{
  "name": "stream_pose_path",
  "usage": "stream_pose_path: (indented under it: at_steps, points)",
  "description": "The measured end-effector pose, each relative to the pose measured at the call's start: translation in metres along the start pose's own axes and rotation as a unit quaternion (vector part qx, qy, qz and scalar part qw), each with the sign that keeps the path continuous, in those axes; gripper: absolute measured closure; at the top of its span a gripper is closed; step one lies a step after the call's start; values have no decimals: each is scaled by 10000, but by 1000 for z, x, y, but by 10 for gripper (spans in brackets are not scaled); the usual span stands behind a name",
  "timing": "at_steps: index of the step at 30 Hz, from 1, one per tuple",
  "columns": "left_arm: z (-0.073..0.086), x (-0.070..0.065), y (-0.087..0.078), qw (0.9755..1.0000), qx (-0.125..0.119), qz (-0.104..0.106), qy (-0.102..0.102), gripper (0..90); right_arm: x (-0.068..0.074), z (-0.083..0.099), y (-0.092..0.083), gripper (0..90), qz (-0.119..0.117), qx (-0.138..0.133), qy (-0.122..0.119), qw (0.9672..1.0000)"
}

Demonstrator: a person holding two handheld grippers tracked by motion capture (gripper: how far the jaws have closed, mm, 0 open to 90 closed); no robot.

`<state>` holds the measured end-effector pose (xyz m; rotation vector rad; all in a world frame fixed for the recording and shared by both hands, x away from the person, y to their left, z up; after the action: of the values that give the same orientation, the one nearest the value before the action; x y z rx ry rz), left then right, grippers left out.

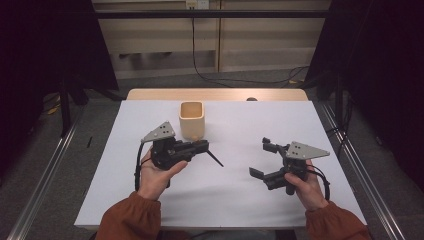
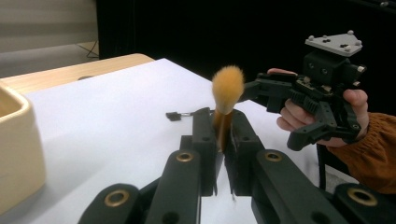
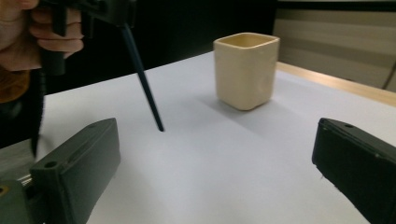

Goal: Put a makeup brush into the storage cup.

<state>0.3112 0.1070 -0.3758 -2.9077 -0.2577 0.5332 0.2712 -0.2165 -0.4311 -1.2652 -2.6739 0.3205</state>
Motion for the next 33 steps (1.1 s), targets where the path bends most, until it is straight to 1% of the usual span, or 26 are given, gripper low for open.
stream_pose_path:
  at_steps: [2,4,7,10,12,14,15,17,18,19,21,22,24,26,27,28,30,33]
  points:
    - [-1,2,-5,10000,-1,-62,-9,840,-2,1,-3,3,69,-43,44,10000]
    - [-3,4,-9,9999,9,-114,9,840,-3,2,-5,3,148,-46,38,9999]
    - [-6,7,-15,9999,-76,-138,20,840,-4,4,-8,4,175,-15,81,9998]
    - [-10,9,-21,9997,-75,-211,24,840,-5,6,-12,4,262,-84,106,9996]
    - [-11,11,-24,9997,-57,-254,36,840,-7,7,-15,4,357,-143,110,9992]
    - [-14,13,-27,9995,-57,-296,46,840,-9,8,-17,4,429,-151,101,9989]
    - [-14,13,-28,9995,-41,-301,41,840,-11,9,-19,4,519,-164,87,9985]
    - [-17,15,-31,9994,-27,-345,52,840,-15,10,-22,5,608,-141,87,9980]
    - [-18,16,-32,9993,2,-358,68,840,-16,12,-24,5,687,-144,95,9975]
    - [-18,17,-33,9994,-5,-358,34,840,-17,13,-26,5,677,-144,118,9975]
    - [-19,20,-35,9995,-68,-296,-19,840,-18,14,-30,0,779,-95,127,9968]
    - [-20,20,-35,9995,-62,-303,-14,840,-19,15,-32,0,861,-73,134,9962]
    - [-22,20,-37,9995,-3,-319,-1,840,-21,16,-37,0,939,-94,124,9955]
    - [-26,17,-39,9993,53,-368,97,840,-22,18,-41,0,1017,-137,104,9947]
    - [-29,16,-40,9992,49,-373,105,840,-23,20,-43,0,1057,-145,133,9942]
    - [-31,16,-41,9992,76,-383,110,840,-23,21,-45,0,1061,-141,143,9941]
    - [-34,17,-43,9987,155,-477,131,840,-23,22,-49,0,1092,-160,142,9938]
    - [-39,21,-46,9984,153,-536,112,840,-22,25,-55,0,1158,-187,141,9930]
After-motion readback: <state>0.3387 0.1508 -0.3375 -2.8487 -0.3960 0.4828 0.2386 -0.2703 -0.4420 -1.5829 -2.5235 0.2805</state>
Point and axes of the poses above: each handheld gripper's, and its own axes: y roughly forward along the jaws, z roughly out of its underside, x roughly to its left, the point moved 2 cm from there along y, roughly forward along the jaws, and after that the axes turned 13 degrees about z, right-handed, at the moved point
